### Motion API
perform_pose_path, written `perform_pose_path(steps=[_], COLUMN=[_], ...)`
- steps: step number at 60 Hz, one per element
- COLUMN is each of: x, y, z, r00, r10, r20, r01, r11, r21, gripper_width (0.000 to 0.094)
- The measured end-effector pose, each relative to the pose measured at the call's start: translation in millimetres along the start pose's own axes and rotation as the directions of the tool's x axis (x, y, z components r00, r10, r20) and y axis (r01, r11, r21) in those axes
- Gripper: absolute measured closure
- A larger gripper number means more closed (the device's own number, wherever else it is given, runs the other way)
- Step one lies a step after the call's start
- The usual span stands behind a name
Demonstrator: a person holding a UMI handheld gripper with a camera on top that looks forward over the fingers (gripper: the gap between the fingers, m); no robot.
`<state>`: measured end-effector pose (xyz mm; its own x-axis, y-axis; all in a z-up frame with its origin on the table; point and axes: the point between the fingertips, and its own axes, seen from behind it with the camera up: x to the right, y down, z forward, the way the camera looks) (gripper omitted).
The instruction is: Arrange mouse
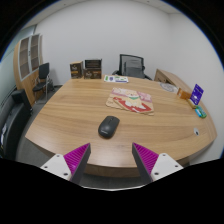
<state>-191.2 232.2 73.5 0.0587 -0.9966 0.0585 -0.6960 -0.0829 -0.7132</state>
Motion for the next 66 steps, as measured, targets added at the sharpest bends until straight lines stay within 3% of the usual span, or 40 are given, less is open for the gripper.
perform_pose_path(steps=[44,50,57,66], x=[-32,-36,-36,-34], y=[-28,-36,-42,-44], z=[152,161,169,172], r00=[0.999,0.999,0.999,1.0], r10=[0.032,0.044,0.037,0.023], r20=[0.011,0.024,0.029,0.021], r01=[-0.032,-0.043,-0.036,-0.022], r11=[0.999,0.999,0.999,1.0], r21=[-0.022,-0.027,-0.021,-0.021], gripper_width=[0.007,0.0158,0.0421,0.0475])
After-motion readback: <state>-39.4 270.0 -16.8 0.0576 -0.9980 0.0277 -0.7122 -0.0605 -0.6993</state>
